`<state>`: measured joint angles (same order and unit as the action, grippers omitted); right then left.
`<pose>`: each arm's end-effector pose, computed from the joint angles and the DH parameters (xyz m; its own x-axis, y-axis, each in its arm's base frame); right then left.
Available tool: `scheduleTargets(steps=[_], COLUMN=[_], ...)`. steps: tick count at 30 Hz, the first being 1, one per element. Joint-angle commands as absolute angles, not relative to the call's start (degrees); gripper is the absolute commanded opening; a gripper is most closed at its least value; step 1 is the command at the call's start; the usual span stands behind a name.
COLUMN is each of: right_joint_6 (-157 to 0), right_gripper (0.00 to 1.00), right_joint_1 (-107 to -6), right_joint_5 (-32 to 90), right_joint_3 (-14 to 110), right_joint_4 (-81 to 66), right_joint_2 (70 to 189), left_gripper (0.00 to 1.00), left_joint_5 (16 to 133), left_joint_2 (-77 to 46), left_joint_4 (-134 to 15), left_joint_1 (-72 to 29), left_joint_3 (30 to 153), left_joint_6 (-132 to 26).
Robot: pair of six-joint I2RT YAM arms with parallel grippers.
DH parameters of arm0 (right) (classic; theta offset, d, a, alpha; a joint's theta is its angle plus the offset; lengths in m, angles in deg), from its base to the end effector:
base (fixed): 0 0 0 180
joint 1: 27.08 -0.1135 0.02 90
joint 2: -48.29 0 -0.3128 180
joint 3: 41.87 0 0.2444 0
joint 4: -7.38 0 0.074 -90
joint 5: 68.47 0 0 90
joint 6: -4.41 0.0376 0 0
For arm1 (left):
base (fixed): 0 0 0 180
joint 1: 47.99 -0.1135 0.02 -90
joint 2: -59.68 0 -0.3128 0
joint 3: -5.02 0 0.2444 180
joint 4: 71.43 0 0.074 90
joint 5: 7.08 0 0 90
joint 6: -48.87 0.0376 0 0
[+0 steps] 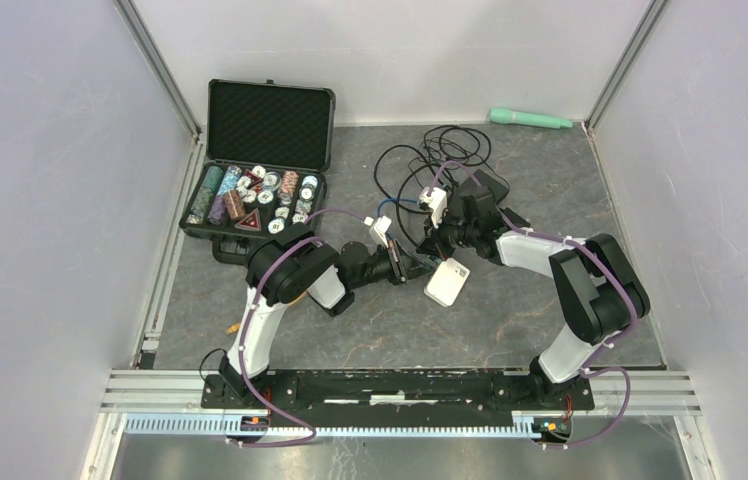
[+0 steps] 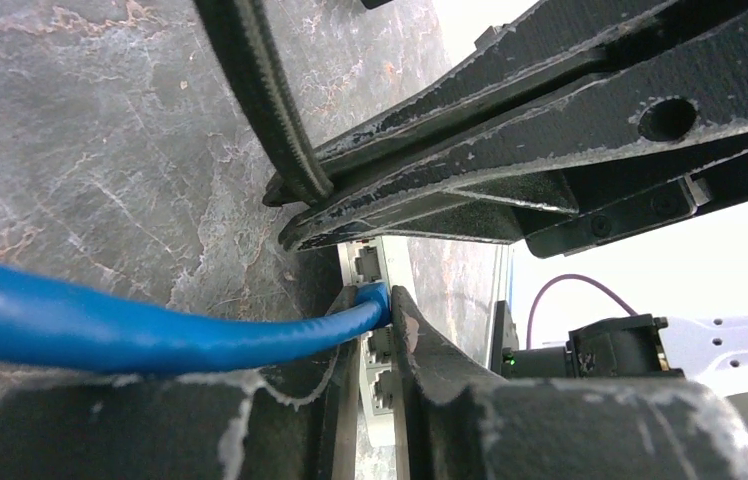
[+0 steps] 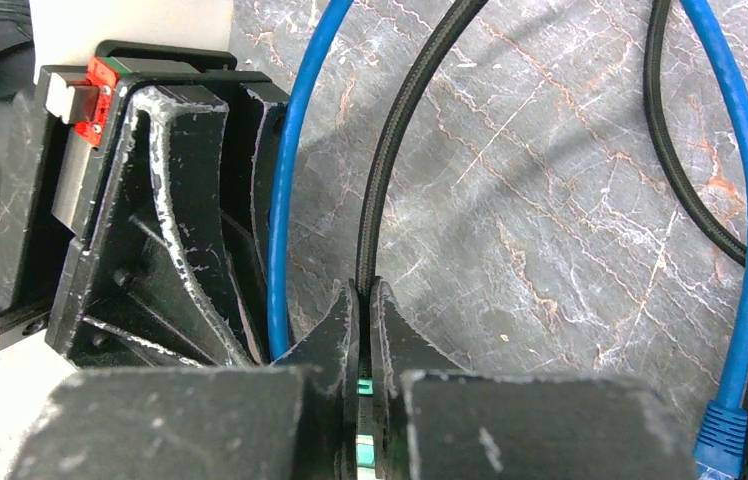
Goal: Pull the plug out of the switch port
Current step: Pull the connector from the switch port.
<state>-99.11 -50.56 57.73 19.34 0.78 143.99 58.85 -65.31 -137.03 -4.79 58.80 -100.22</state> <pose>0.2949 0.1523 0.2178 -0.4155 -0.3862 -0.8235 -0.8505 0.4860 0.2012 0.2708 -0.2753 0.1278 -0.8267 -0.2983 -0.4770 0.4119 0.2566 -0.8743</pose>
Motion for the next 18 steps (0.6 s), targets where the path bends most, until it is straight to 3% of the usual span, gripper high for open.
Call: scheduleTargets(steps=[1,18], right_joint_6=[-100.45,-100.53], right_gripper=[0.0,0.0], right_joint_1=[-50.62,-50.48], right_joint_5=[58.54,56.46], right_joint_3=[19.63,19.58], right_joint_4=[0.81,1.16], right_joint_2=[144.32,142.97], left_gripper=[0.02,0.02], left_joint_5=[60.33,60.12], left_joint_2=[-65.01,-61.52], left_joint_4=[-140.41,-137.02], left_joint_1=[-4.92,-4.76], left_joint_3=[59.71,58.21], left_joint_6=[-106.18,-101.74])
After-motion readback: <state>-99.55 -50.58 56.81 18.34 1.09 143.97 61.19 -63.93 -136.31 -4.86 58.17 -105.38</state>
